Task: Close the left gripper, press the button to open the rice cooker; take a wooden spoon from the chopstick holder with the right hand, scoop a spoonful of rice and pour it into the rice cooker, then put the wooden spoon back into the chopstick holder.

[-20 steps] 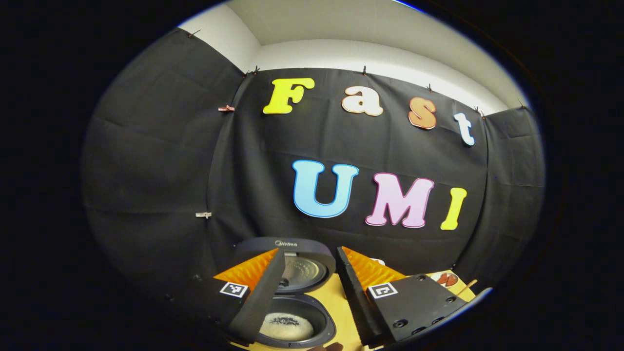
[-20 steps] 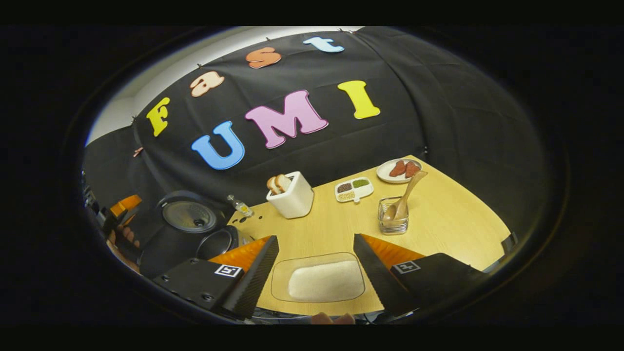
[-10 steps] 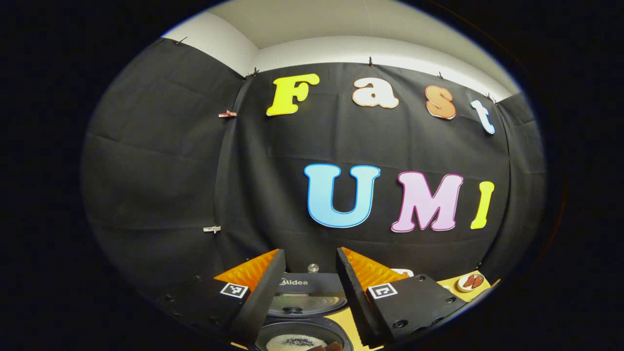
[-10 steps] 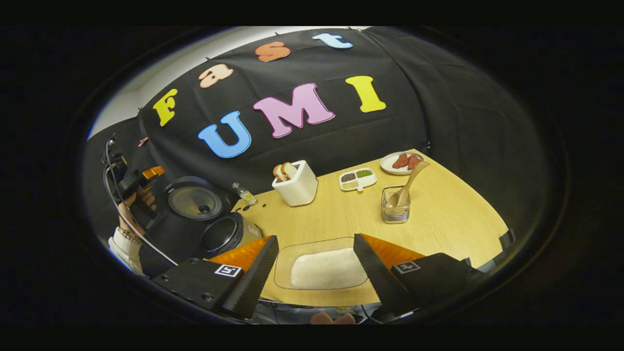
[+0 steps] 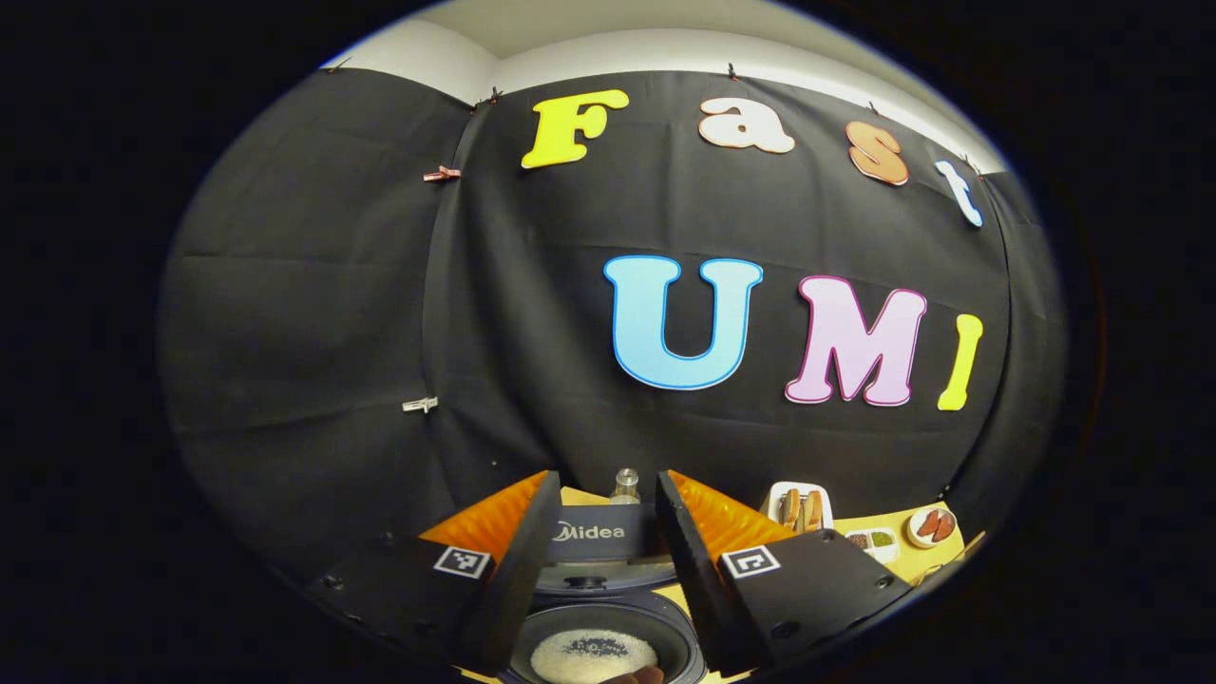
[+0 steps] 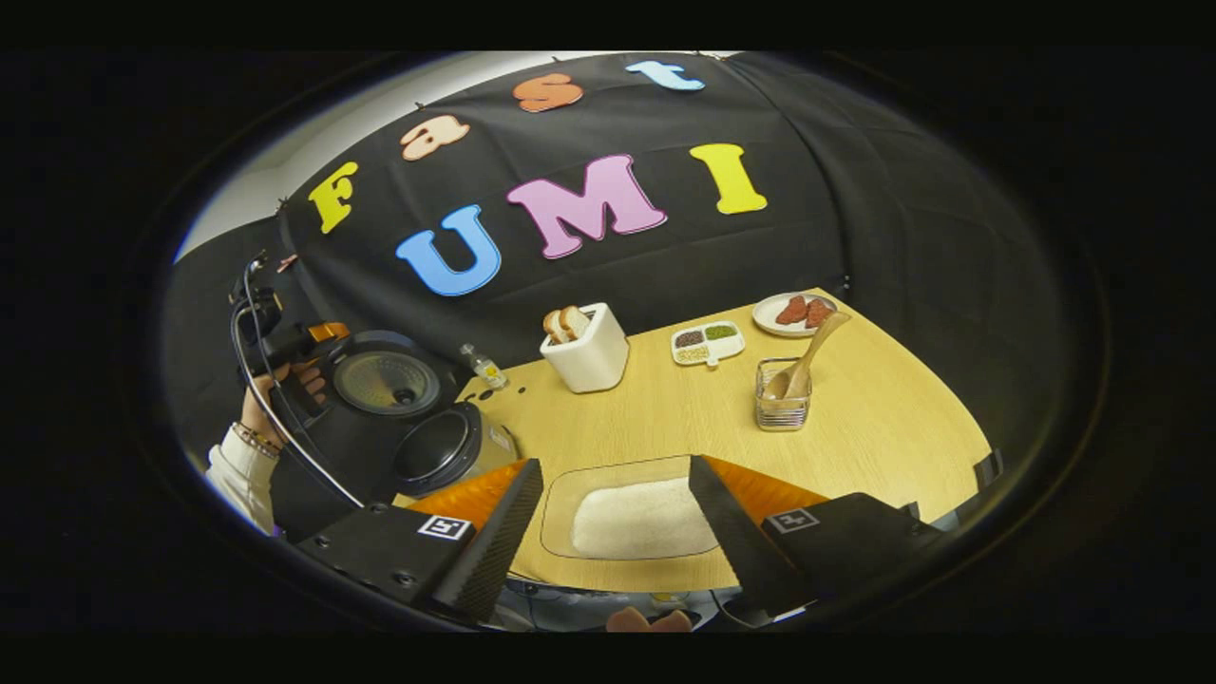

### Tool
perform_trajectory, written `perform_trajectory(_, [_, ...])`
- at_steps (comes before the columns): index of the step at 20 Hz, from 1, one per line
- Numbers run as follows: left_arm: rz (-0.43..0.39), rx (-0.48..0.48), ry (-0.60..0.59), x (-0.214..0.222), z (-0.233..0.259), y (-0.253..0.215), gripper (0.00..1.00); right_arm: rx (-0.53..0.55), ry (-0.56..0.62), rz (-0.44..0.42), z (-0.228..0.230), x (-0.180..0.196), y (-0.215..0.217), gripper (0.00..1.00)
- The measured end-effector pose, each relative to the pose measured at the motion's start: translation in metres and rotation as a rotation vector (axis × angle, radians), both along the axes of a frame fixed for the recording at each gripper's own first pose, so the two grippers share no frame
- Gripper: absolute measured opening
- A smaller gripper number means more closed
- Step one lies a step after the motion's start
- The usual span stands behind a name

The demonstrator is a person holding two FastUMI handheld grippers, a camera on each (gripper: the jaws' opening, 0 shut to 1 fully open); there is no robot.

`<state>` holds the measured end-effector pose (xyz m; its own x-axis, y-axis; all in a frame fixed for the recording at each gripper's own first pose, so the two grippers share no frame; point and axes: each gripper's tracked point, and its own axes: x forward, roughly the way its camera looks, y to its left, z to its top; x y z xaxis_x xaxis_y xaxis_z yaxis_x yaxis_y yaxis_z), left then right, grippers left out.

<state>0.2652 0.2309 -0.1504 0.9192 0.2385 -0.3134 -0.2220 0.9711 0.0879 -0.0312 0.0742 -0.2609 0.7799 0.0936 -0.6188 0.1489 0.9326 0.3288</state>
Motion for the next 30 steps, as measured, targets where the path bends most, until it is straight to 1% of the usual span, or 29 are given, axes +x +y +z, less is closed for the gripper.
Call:
perform_trajectory(2, [-0.01,0.013,0.002,-0.018,-0.003,-0.006,0.74,0.012,0.006,0.0,-0.004,0.0,0.003,0.96])
perform_trajectory(6, [-0.014,0.071,0.005,-0.057,-0.015,-0.017,0.74,0.022,0.014,0.005,-0.007,0.002,0.007,0.96])
perform_trajectory(7, [-0.029,0.04,0.048,-0.066,-0.032,-0.022,0.74,0.025,0.015,0.007,-0.008,0.001,0.009,0.96])
perform_trajectory(8, [-0.028,-0.026,0.118,-0.082,-0.06,-0.028,0.71,0.027,0.018,0.008,-0.009,0.001,0.01,0.96])
perform_trajectory(9, [-0.005,-0.086,0.156,-0.097,-0.077,-0.029,0.79,0.028,0.017,0.009,-0.008,0.002,0.01,0.96])
perform_trajectory(10, [0.003,-0.152,0.155,-0.102,-0.089,-0.027,0.78,0.026,0.015,0.012,-0.007,0.002,0.01,0.96])
perform_trajectory(11, [0.013,-0.184,0.128,-0.106,-0.087,-0.026,0.77,0.019,0.014,0.017,-0.007,0.002,0.011,0.96])
perform_trajectory(12, [0.021,-0.168,0.093,-0.109,-0.074,-0.019,0.77,0.011,0.011,0.022,-0.006,0.002,0.009,0.96])
perform_trajectory(13, [0.008,-0.113,0.044,-0.105,-0.053,-0.018,0.75,0.007,0.01,0.022,-0.007,0.002,0.007,0.96])
perform_trajectory(15, [-0.04,0.015,-0.042,-0.089,-0.01,-0.021,0.76,0.022,0.019,0.02,-0.01,0.003,0.01,0.96])
perform_trajectory(16, [-0.06,0.058,-0.085,-0.079,0.012,-0.027,0.76,0.03,0.023,0.017,-0.012,0.004,0.011,0.96])
perform_trajectory(18, [-0.064,0.123,-0.155,-0.057,0.042,-0.025,0.75,0.036,0.021,0.025,-0.011,0.006,0.017,0.96])
perform_trajectory(19, [-0.068,0.126,-0.163,-0.044,0.047,-0.025,0.75,0.03,0.018,0.033,-0.01,0.005,0.019,0.96])
perform_trajectory(21, [-0.061,0.118,-0.12,-0.02,0.037,-0.024,0.75,0.019,0.018,0.045,-0.012,0.004,0.021,0.96])
perform_trajectory(25, [0.0,0.105,-0.085,0.006,0.037,-0.006,0.75,0.023,0.023,0.029,-0.014,-0.002,0.013,0.96])
perform_trajectory(28, [0.018,-0.003,0.058,0.01,-0.002,-0.003,0.76,0.037,0.035,0.005,-0.016,-0.005,0.007,0.96])
perform_trajectory(29, [0.021,-0.003,0.039,0.01,0.0,-0.001,0.78,0.044,0.036,-0.001,-0.017,-0.006,0.006,0.96])
perform_trajectory(30, [0.027,-0.002,0.047,0.011,-0.001,0.001,0.78,0.044,0.038,-0.001,-0.018,-0.006,0.006,0.96])
